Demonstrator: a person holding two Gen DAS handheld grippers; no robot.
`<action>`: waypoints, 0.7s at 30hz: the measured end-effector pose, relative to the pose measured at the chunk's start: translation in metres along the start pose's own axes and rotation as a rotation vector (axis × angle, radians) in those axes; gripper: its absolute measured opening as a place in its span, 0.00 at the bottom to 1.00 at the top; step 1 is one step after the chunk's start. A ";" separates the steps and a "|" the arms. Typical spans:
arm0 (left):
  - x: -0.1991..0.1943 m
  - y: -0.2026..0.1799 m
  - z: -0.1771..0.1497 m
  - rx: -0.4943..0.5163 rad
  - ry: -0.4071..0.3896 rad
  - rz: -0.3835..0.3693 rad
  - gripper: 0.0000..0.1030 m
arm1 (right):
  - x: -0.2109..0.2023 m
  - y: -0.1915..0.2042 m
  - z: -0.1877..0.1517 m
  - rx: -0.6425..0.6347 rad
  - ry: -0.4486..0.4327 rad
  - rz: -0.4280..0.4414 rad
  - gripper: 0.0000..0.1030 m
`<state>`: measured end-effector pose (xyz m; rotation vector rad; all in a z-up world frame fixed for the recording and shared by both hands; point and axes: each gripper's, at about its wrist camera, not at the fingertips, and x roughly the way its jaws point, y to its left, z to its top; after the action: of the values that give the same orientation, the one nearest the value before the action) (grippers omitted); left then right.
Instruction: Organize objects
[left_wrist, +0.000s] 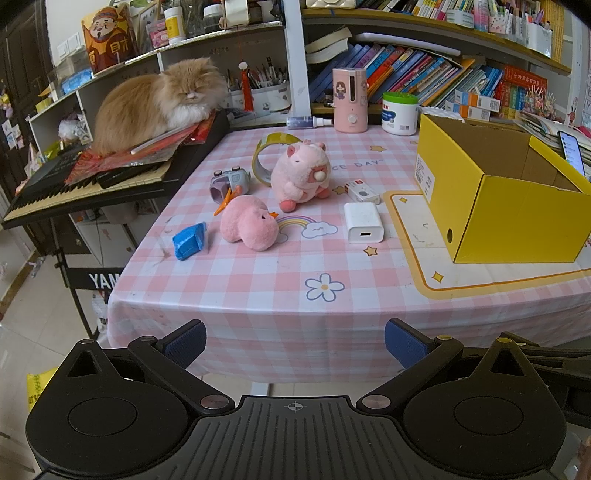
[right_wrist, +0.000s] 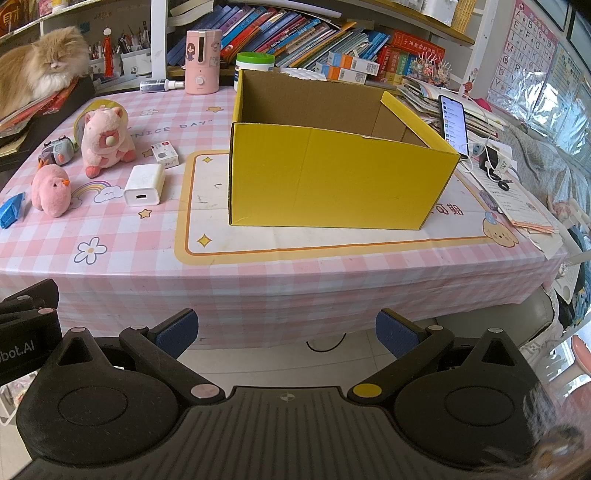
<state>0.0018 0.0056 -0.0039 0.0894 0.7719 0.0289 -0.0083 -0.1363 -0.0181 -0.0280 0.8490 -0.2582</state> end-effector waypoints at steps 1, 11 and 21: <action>0.000 0.000 0.000 0.000 0.000 0.000 1.00 | 0.000 0.000 0.000 0.000 0.000 0.000 1.00; 0.000 0.001 -0.001 0.000 -0.002 -0.001 1.00 | -0.001 0.000 0.000 0.000 0.000 0.000 1.00; -0.003 0.004 0.000 0.000 -0.005 -0.001 1.00 | -0.002 0.001 0.001 -0.001 -0.004 -0.001 1.00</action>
<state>-0.0004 0.0094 -0.0013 0.0890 0.7670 0.0272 -0.0085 -0.1344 -0.0164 -0.0297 0.8450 -0.2588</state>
